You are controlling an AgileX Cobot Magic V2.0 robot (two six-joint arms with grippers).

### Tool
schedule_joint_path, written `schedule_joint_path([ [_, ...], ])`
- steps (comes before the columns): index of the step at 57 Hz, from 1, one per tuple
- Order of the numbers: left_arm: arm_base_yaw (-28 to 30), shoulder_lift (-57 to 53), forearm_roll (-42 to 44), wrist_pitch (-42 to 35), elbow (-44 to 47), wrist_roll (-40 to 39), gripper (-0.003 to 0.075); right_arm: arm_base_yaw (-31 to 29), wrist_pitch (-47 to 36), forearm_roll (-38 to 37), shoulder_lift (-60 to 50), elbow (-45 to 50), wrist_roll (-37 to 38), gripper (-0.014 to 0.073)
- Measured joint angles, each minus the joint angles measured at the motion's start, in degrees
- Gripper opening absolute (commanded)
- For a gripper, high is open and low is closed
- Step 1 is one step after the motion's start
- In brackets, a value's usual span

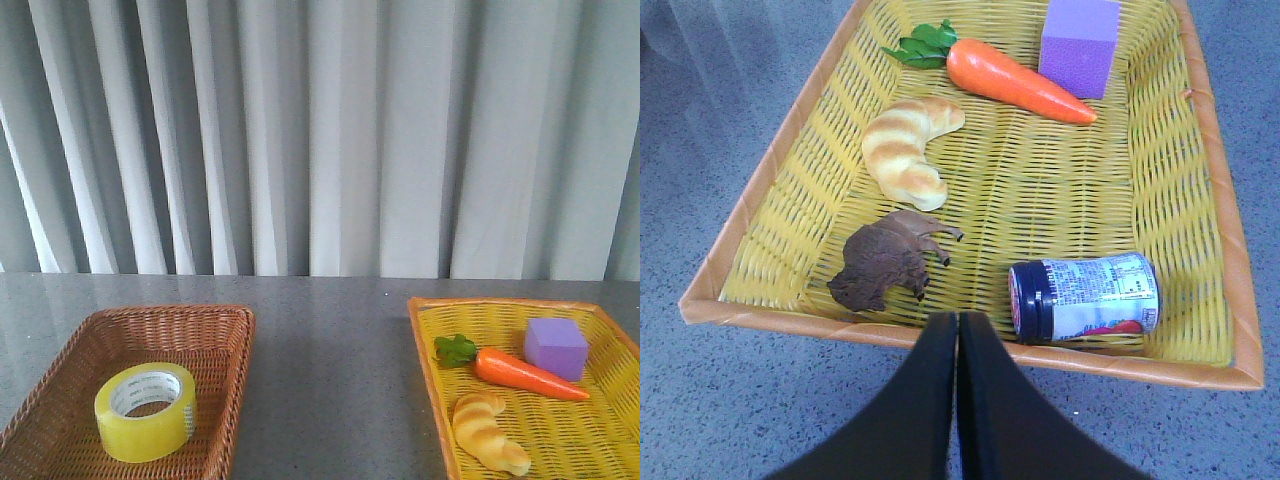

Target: Transfer tape with both arms

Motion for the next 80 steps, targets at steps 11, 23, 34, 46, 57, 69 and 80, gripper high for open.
schedule_joint_path([
  [11, 0.00, 0.00, 0.00, 0.00, 0.00, 0.00, -0.0006, 0.00, 0.00, 0.00, 0.00, 0.00, 0.00, -0.0007],
  [23, 0.00, 0.00, 0.00, -0.06, 0.06, 0.00, -0.0007, 0.00, 0.07, 0.00, 0.00, 0.00, 0.00, -0.0007],
  [34, 0.19, -4.45, 1.02, -6.40, 8.30, 0.24, -0.0006, 0.00, 0.07, 0.00, 0.00, 0.00, 0.00, -0.0008],
  [46, 2.62, -16.94, 0.66, -25.57, 25.55, -0.20, -0.0006, 0.00, 0.08, 0.00, 0.00, 0.00, 0.00, -0.0008],
  [57, 4.27, -26.78, 0.18, -35.49, 36.77, -4.01, -0.0006, 0.00, 0.15, 0.00, 0.00, 0.00, 0.00, -0.0007],
  [69, 4.38, -29.62, 0.06, -36.28, 38.64, -5.80, -0.0006, 0.00, 0.20, 0.00, 0.00, 0.00, 0.00, -0.0007],
  [80, 4.38, -29.66, 0.06, -36.28, 38.64, -5.98, -0.0006, 0.00, 0.20, 0.00, 0.00, 0.00, 0.00, -0.0007],
])
